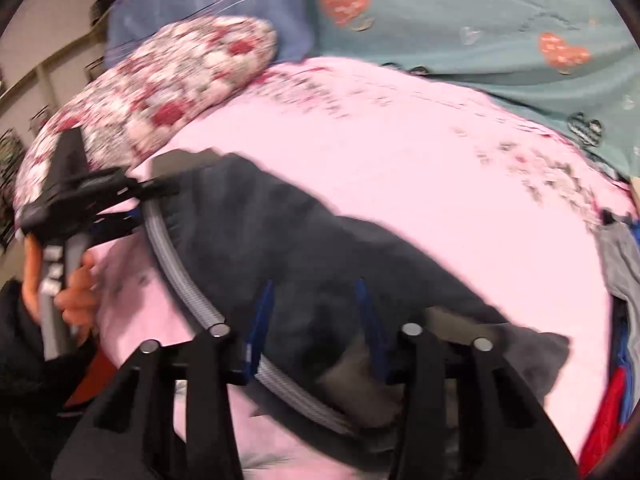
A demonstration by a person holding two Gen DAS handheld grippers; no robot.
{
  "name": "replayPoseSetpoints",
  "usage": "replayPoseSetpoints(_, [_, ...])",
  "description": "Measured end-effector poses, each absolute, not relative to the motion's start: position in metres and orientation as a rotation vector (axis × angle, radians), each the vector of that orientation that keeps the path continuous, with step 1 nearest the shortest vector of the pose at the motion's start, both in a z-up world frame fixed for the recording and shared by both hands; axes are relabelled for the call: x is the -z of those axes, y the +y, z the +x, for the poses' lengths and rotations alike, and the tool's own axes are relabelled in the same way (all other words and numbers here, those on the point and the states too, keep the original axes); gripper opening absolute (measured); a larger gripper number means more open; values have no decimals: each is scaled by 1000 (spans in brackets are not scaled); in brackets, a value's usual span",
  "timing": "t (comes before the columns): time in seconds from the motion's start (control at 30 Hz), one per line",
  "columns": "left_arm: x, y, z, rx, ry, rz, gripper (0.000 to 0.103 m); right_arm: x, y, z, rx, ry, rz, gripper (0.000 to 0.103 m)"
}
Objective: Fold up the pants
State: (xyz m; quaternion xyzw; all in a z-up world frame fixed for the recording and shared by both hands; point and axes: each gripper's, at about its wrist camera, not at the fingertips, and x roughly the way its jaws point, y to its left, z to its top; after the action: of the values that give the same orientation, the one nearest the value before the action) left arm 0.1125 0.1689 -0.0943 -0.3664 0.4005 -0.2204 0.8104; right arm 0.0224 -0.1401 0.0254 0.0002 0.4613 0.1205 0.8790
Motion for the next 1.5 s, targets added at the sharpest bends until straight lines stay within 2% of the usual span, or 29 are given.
replayPoseSetpoints(0.17, [54,154,97,532,762,-692,39,38,-148,42,-206,1177,5,29])
replayPoseSetpoints(0.5, [-42,71,52,779,639,-485,38,44,-154,21,-266,1047,-23,30])
replayPoseSetpoints(0.63, [-56,34,47,846,655,-438,38,38,-165,7,-320,977,32,30])
replayPoseSetpoints(0.7, [-58,21,43,870,661,-419,38,24,-176,-11,-380,866,104,30])
replayPoseSetpoints(0.87, [-55,-17,32,942,695,-357,37,0,-200,-75,-421,737,67,30])
replayPoseSetpoints(0.9, [-53,-26,28,964,703,-343,34,-6,-211,-95,-420,704,72,30])
replayPoseSetpoints(0.93, [-52,-35,26,990,715,-333,25,-10,-221,-109,-422,671,82,30])
replayPoseSetpoints(0.97, [-50,-45,23,1012,731,-322,21,-15,-234,-121,-383,647,83,30])
replayPoseSetpoints(1.0, [-48,-53,20,1032,739,-313,3,-18,-244,-125,-327,642,86,30])
replayPoseSetpoints(1.03, [-46,-65,16,1070,752,-293,0,-20,-256,-128,-282,632,103,30])
replayPoseSetpoints(1.1, [-40,-87,11,1080,776,-242,0,-18,-282,-121,-153,665,120,30])
replayPoseSetpoints(1.23, [9,-127,13,1040,938,-135,0,5,-325,-109,-136,748,284,30])
replayPoseSetpoints(1.27, [16,-127,16,1032,956,-141,0,9,-330,-107,-164,759,341,33])
replayPoseSetpoints(1.3, [20,-126,17,1024,959,-150,0,12,-339,-107,-193,772,407,45])
replayPoseSetpoints(1.33, [19,-122,16,1026,956,-165,0,10,-346,-106,-196,764,437,52])
replayPoseSetpoints(1.37, [14,-119,14,1032,944,-167,0,6,-348,-109,-199,745,468,63])
replayPoseSetpoints(1.47, [-22,-110,-10,1067,840,-132,4,-8,-358,-102,-277,714,611,66])
replayPoseSetpoints(1.5, [-40,-106,-23,1056,760,-98,12,-10,-363,-100,-291,715,651,67])
